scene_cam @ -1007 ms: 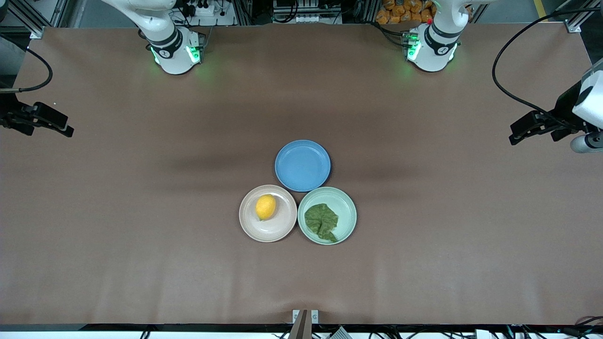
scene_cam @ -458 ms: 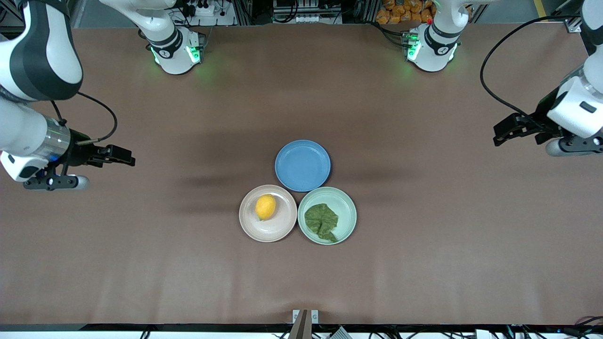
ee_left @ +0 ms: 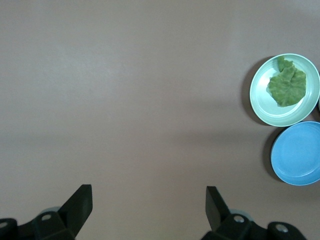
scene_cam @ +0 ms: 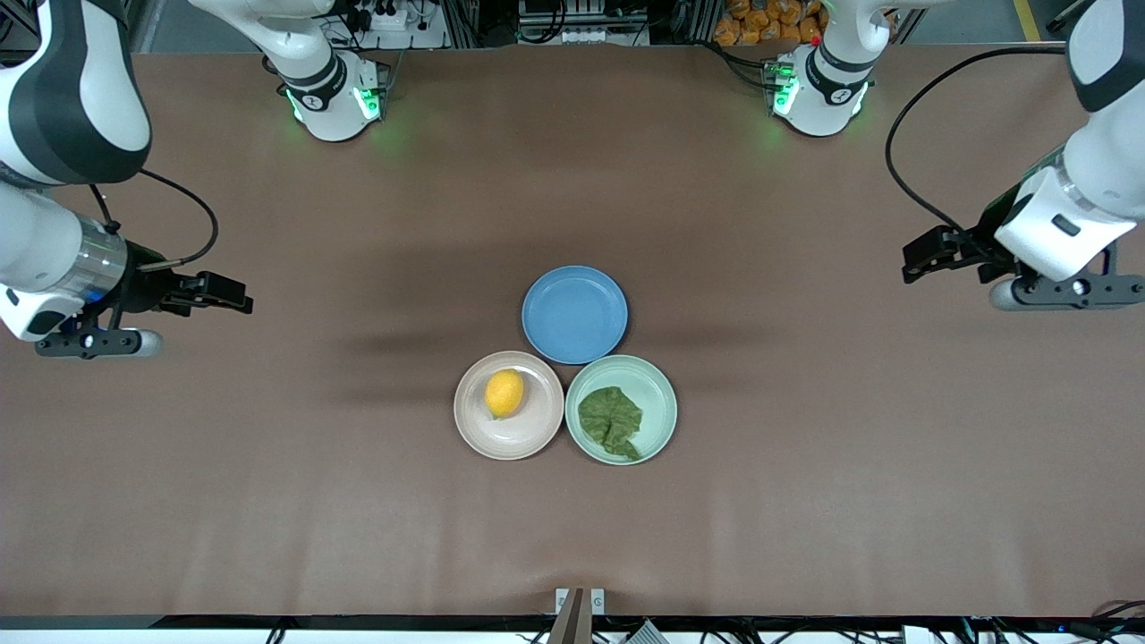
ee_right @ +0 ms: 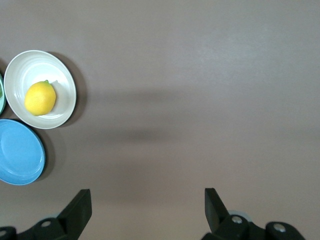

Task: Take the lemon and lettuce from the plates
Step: 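Move the right gripper toward the lemon while the left gripper approaches the lettuce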

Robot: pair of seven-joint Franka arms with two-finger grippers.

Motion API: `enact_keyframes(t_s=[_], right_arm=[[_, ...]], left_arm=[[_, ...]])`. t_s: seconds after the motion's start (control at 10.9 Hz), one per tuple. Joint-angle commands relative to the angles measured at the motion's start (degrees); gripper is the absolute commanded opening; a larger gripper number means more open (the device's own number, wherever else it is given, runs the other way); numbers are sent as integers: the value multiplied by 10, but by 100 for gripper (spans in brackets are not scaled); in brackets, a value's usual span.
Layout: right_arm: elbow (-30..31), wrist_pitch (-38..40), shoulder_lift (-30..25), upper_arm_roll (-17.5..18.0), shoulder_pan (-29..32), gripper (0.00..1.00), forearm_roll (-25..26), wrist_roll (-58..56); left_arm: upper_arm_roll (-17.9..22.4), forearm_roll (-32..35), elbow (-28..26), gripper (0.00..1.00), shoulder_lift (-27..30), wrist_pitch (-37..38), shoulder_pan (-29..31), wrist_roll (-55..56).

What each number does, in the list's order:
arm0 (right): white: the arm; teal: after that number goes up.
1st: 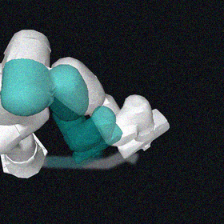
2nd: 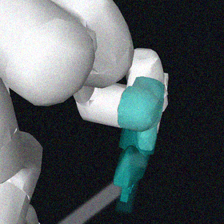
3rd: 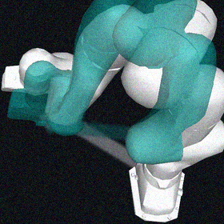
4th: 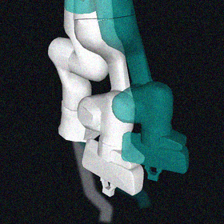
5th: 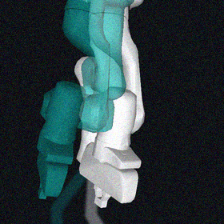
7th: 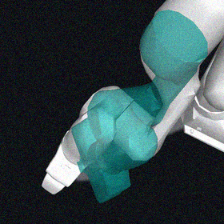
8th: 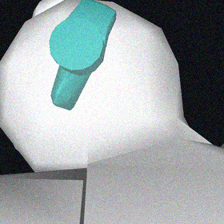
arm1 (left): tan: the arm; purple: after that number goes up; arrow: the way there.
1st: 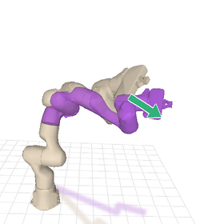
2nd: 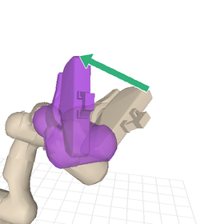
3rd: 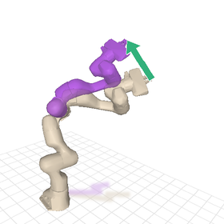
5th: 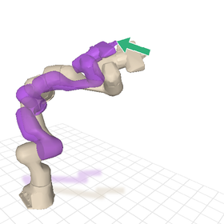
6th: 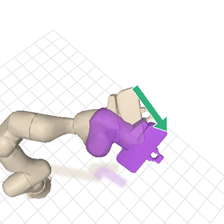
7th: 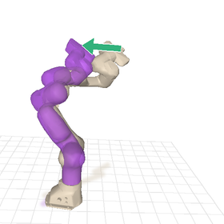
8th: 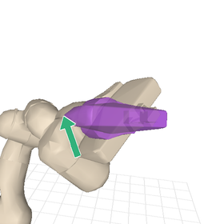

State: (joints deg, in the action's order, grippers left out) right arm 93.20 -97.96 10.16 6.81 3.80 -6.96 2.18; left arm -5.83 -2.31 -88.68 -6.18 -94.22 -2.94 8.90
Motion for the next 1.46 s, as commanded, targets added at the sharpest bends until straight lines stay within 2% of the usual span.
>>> enact_keyframes(t_s=[0.0, 0.64, 1.01, 1.37], right_arm=[[1, -14, 13, 0, -18, 100, -8, 3], [1, -104, 71, 0, -81, 100, -8, 126], [-1, -148, 104, 0, -107, 100, -5, 159], [1, -183, 132, -1, -149, 100, 8, 278]], left_arm=[[1, -15, 12, 100, -22, 6, -15, 2], [-1, -15, 12, 100, -61, -38, -59, 1], [-4, -30, 12, 100, -112, -112, -87, 2], [-12, -37, 13, 100, -160, -179, -105, 9]])
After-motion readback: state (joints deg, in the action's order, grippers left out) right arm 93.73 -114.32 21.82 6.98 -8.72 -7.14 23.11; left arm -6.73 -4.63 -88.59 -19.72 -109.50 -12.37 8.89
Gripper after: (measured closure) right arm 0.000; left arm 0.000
